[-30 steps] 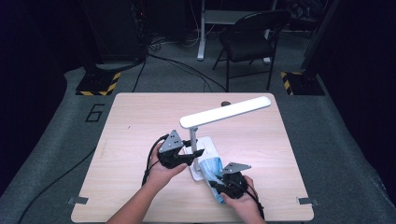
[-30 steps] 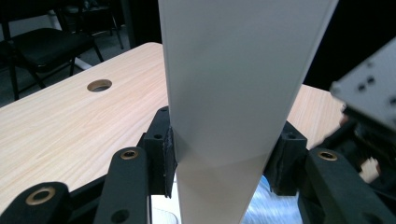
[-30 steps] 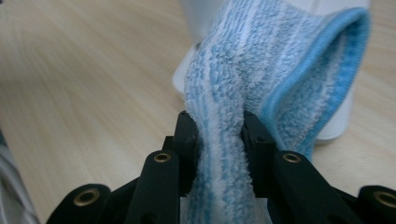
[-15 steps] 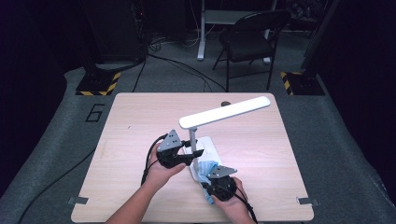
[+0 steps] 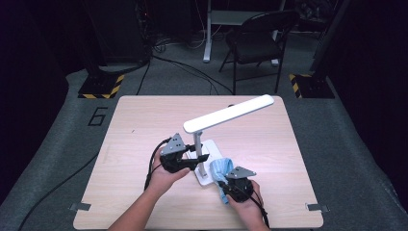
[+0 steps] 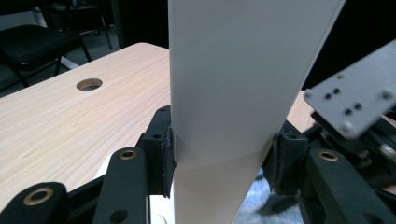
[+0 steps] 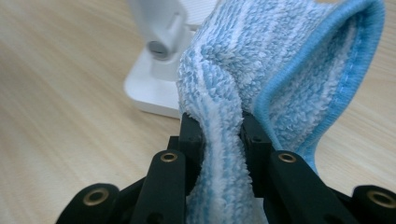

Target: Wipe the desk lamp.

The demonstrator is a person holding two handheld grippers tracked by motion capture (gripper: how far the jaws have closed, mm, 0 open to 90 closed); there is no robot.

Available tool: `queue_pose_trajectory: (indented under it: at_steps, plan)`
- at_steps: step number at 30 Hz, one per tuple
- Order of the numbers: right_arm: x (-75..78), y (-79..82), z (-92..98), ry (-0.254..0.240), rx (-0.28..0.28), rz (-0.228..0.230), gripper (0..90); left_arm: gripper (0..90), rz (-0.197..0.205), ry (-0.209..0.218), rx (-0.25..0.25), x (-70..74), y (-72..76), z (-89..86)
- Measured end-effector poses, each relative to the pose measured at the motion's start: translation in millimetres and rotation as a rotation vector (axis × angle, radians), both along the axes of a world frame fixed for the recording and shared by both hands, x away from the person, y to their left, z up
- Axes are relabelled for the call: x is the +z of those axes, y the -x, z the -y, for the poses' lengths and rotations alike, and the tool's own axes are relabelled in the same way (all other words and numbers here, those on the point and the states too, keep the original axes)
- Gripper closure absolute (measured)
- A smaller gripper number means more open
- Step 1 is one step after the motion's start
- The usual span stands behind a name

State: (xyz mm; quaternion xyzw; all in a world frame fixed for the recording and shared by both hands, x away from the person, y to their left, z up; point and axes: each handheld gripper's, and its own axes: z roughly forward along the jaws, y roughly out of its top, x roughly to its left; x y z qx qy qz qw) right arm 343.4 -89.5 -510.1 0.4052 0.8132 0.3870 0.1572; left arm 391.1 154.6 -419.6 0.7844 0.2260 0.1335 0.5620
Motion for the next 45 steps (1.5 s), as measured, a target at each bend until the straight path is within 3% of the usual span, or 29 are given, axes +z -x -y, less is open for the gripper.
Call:
queue_pose_trajectory:
  at_steps: [11, 14, 16, 22, 27, 33, 45]
  plan:
    - [-0.4, -20.4, 28.5, -0.027, -0.119, 0.003, 74.3, 51.9, -0.005, 0.002, 0.002, 0.0, -0.1, 0.1]
    - [1.4, -26.0, 34.0, -0.014, -0.152, 0.004, 74.0, 51.8, -0.007, 0.003, 0.003, 0.0, -0.2, 0.4]
    - [1.8, -26.9, 34.1, -0.027, -0.143, -0.019, 73.9, 51.8, -0.007, 0.004, 0.003, -0.1, -0.2, 0.9]
    - [-0.4, -19.6, 18.3, 0.022, -0.117, 0.023, 74.0, 51.8, -0.004, 0.001, 0.000, -0.1, -0.7, 1.0]
    - [-0.9, -17.7, 15.3, -0.002, -0.125, 0.008, 74.2, 51.7, -0.005, 0.003, 0.001, -0.3, -1.0, 1.5]
    - [-1.4, -9.9, 1.0, -0.002, -0.065, 0.014, 74.3, 51.7, -0.004, -0.004, 0.009, -0.1, -0.6, 2.0]
    - [2.2, -0.4, -24.5, -0.040, 0.031, -0.054, 74.5, 51.6, -0.017, 0.013, 0.006, -1.0, -0.4, 2.5]
